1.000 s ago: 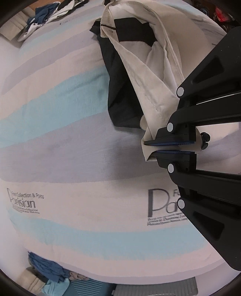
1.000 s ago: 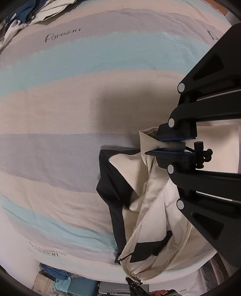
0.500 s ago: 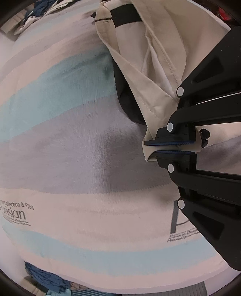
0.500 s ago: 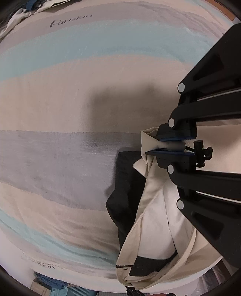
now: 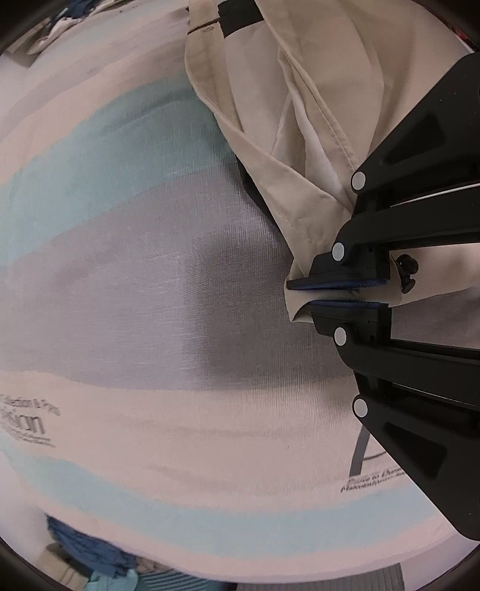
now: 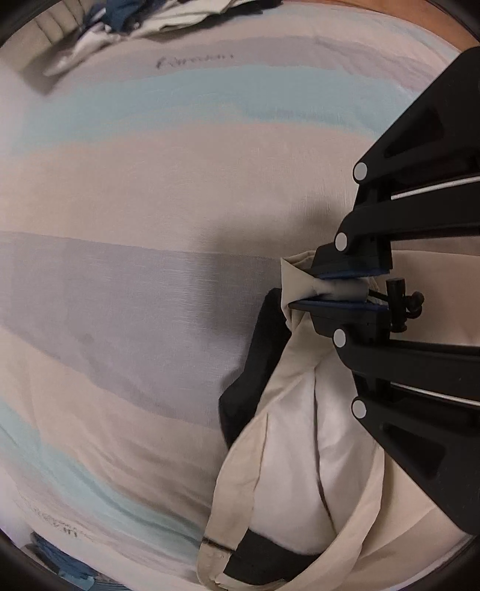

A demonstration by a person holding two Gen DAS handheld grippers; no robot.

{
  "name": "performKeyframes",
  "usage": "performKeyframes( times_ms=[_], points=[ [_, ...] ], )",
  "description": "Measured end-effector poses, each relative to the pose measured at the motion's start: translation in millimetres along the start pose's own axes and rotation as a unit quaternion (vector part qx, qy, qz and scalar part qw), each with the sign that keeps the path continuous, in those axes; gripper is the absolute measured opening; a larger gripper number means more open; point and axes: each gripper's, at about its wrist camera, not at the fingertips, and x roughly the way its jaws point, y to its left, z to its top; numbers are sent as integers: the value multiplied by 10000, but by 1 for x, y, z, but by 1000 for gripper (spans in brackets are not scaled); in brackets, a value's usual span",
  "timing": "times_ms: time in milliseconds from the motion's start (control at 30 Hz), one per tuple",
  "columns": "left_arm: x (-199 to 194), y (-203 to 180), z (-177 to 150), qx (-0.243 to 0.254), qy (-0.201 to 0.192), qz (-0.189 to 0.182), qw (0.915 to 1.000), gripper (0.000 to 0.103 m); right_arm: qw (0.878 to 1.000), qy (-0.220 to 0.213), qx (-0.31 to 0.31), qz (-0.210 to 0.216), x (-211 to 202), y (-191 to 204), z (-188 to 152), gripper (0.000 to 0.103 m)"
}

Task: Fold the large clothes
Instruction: 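Open both grippers to release the folded hem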

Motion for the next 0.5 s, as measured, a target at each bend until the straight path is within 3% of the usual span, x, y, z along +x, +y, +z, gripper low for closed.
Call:
performKeyframes(
  times_ms=[133,167,200,233,267,300,500],
  points=[
    [-17,-4,-5,-87,-150,104,9998,14,9992,-259,250,154,-15,-5,-7,18],
    [-22,-4,-7,-149,-214,73,9996,31,9989,-320,295,178,-18,-5,-9,20],
    [-31,-1,-10,-250,-350,96,9990,73,9986,-371,327,210,-21,-6,-10,26],
    [-42,2,-12,-396,-621,135,9972,89,9980,-450,365,252,-26,-6,-12,29],
    [-51,4,-14,-482,-869,141,9949,96,9975,-544,392,233,-31,-5,-12,45],
    [-63,4,-16,-495,-1075,112,9929,96,9965,-680,423,223,-36,-8,-13,67],
    [-101,-25,-28,-119,-1282,13,9917,96,9870,-1502,441,374,-89,-1,-15,79]
  ],
)
